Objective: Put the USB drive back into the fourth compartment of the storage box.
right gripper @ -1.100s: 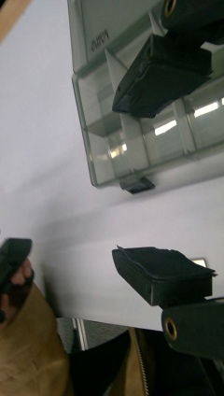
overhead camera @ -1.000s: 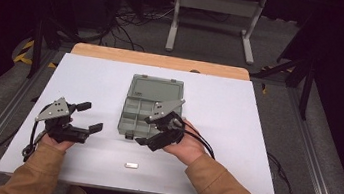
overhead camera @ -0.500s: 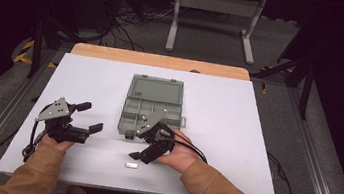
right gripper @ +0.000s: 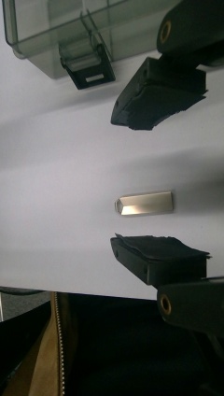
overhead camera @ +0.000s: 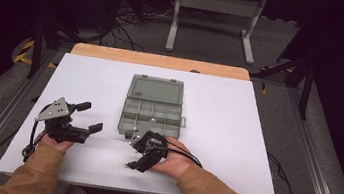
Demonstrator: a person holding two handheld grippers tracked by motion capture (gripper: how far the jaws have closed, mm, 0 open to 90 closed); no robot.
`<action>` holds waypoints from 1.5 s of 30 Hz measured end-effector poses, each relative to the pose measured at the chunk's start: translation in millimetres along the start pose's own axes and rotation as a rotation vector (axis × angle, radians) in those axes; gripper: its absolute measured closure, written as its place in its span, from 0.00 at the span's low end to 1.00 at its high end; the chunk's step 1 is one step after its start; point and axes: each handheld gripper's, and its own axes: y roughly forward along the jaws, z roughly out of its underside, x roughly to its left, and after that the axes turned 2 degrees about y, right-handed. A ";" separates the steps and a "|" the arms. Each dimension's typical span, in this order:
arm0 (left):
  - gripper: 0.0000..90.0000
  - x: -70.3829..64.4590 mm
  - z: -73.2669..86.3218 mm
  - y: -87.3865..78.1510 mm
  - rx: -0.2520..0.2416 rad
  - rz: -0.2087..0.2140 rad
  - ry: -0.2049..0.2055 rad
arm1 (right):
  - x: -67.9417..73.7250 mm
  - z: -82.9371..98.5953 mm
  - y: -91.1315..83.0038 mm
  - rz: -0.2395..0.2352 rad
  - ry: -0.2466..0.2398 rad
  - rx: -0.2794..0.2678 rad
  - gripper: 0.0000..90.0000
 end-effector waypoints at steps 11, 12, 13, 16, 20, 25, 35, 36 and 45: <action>0.12 -0.3 0.1 0.5 0.003 -0.005 0.002 | 6.2 0.9 12.8 -0.006 -0.006 0.046 0.58; 0.12 -0.2 0.1 0.5 0.004 -0.004 0.003 | 6.9 0.6 13.4 -0.005 -0.006 0.054 0.60; 0.12 -0.2 0.1 0.5 0.003 -0.004 0.003 | 8.4 0.3 14.6 -0.011 -0.004 0.066 0.63; 0.12 -0.3 0.1 0.4 -0.001 -0.004 0.002 | 10.2 0.0 15.2 -0.011 -0.006 0.089 0.67; 0.12 -0.4 0.2 0.4 -0.001 -0.005 0.002 | 13.1 -0.7 18.4 0.004 -0.010 0.102 0.75; 0.12 -0.3 0.2 0.5 -0.001 -0.004 0.002 | 16.6 -1.3 22.0 0.022 -0.035 0.121 0.83; 0.12 -0.5 0.0 0.3 -0.001 -0.005 0.003 | 17.1 -1.7 22.1 0.023 -0.045 0.126 0.88; 0.12 -0.5 0.0 0.3 -0.001 -0.004 0.002 | 17.1 -1.7 22.1 0.023 -0.045 0.126 0.88; 0.12 -0.5 0.1 0.1 -0.002 -0.003 -0.001 | 17.8 -2.8 21.0 0.025 -0.052 0.133 0.88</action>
